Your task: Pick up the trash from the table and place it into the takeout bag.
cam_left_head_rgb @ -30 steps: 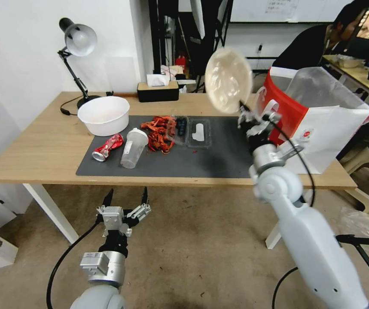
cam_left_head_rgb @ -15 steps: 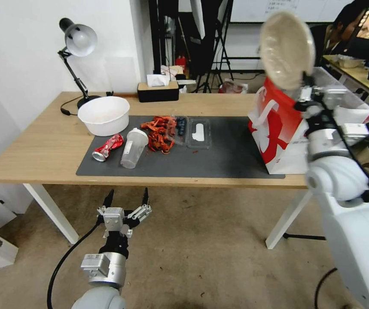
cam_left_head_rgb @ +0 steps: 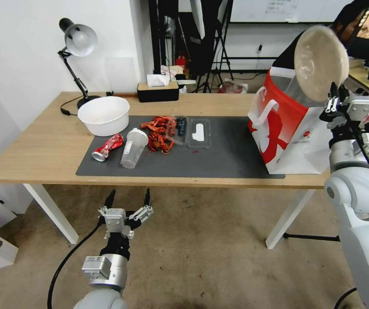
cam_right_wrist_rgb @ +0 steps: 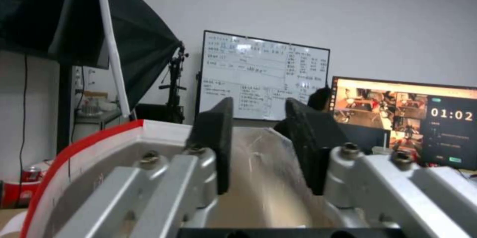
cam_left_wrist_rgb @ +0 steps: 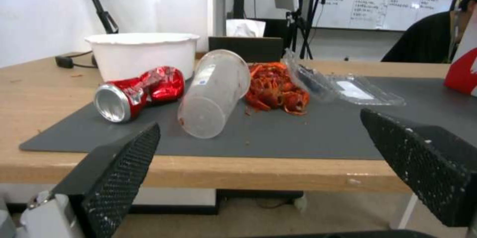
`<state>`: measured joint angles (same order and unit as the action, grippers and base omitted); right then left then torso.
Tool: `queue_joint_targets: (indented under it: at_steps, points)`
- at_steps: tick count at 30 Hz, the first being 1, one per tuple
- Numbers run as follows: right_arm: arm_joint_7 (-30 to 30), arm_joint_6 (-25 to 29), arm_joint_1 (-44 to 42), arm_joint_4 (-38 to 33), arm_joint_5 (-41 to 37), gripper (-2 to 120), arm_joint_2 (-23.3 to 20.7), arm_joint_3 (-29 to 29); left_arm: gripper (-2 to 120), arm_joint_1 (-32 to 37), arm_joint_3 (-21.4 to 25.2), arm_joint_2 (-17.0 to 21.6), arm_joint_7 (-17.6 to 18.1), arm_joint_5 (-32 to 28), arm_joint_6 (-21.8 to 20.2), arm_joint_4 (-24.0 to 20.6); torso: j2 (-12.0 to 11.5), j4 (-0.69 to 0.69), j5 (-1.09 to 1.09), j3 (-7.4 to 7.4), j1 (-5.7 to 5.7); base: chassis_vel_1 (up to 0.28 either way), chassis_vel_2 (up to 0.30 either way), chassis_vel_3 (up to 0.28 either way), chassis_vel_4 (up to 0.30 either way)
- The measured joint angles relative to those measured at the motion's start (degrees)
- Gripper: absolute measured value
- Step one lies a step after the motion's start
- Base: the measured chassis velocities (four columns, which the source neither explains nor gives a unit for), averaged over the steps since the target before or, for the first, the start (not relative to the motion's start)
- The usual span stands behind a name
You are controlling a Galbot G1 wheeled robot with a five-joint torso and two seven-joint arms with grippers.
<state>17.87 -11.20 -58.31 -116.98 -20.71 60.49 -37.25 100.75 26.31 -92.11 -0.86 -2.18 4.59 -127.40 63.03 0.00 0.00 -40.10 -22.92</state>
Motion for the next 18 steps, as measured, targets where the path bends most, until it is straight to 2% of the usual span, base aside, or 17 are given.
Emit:
queue_joint_targets:
  at_steps: [2,3,6,7,9,10,11,13,15,18]
  points:
    - [0.2,0.0,0.0,-0.5,-1.2,39,0.0,-0.1,100,0.0,0.0,0.0,0.0,0.0,0.0,-0.2,0.0,0.0,0.0,0.0,0.0,0.0,0.0,0.0,0.0]
    - [0.2,0.0,0.0,-0.5,-1.2,39,0.0,-0.1,100,0.0,0.0,0.0,0.0,0.0,0.0,-0.2,0.0,0.0,0.0,0.0,0.0,0.0,0.0,0.0,0.0]
    - [-0.1,1.5,0.0,-2.7,-9.4,51,-0.1,0.0,100,-0.1,0.1,0.0,0.0,-0.1,-0.1,-0.4,0.0,0.0,0.0,0.0,0.0,0.0,0.0,0.0,0.0]
    - [-0.1,1.5,0.0,-2.7,-9.4,51,-0.1,0.0,100,-0.1,0.1,0.0,0.0,-0.1,-0.1,-0.4,0.0,0.0,0.0,0.0,0.0,0.0,0.0,0.0,0.0]
    - [-0.4,1.7,-0.3,-4.3,-14.4,60,-0.1,0.3,100,-0.1,0.1,0.0,0.0,-0.1,-0.1,-0.4,0.0,0.0,-0.01,0.0,0.0,0.0,0.0,0.0,0.0]
    - [-0.8,1.9,-0.5,-5.2,-16.7,68,-0.2,0.4,100,-0.1,0.1,0.0,0.0,-0.1,-0.1,-0.4,0.0,0.0,-0.02,0.0,0.0,0.0,0.0,0.0,0.0]
    - [-0.8,1.9,-0.5,-5.2,-16.7,68,-0.2,0.4,100,-0.1,0.1,0.0,0.0,-0.1,-0.1,-0.4,0.0,0.0,-0.02,0.0,0.0,0.0,0.0,0.0,0.0]
    - [-2.8,3.2,-1.6,-7.5,-21.0,80,-0.1,1.4,100,-0.2,0.1,0.0,0.0,-0.1,-0.1,-0.4,0.0,0.0,-0.02,0.0,0.0,0.0,0.0,0.0,0.0]
    - [-2.9,3.4,-1.7,-7.7,-21.3,80,-0.1,1.5,100,-0.2,0.1,0.0,0.0,-0.1,-0.1,-0.3,0.0,0.0,-0.02,0.0,0.0,0.0,0.0,0.0,0.0]
    - [-5.7,5.4,-3.5,-9.5,-23.3,95,0.3,3.1,100,-0.3,0.1,0.0,0.0,-0.2,-0.1,-0.2,0.0,0.0,-0.01,0.0,0.0,0.0,0.0,0.0,0.0]
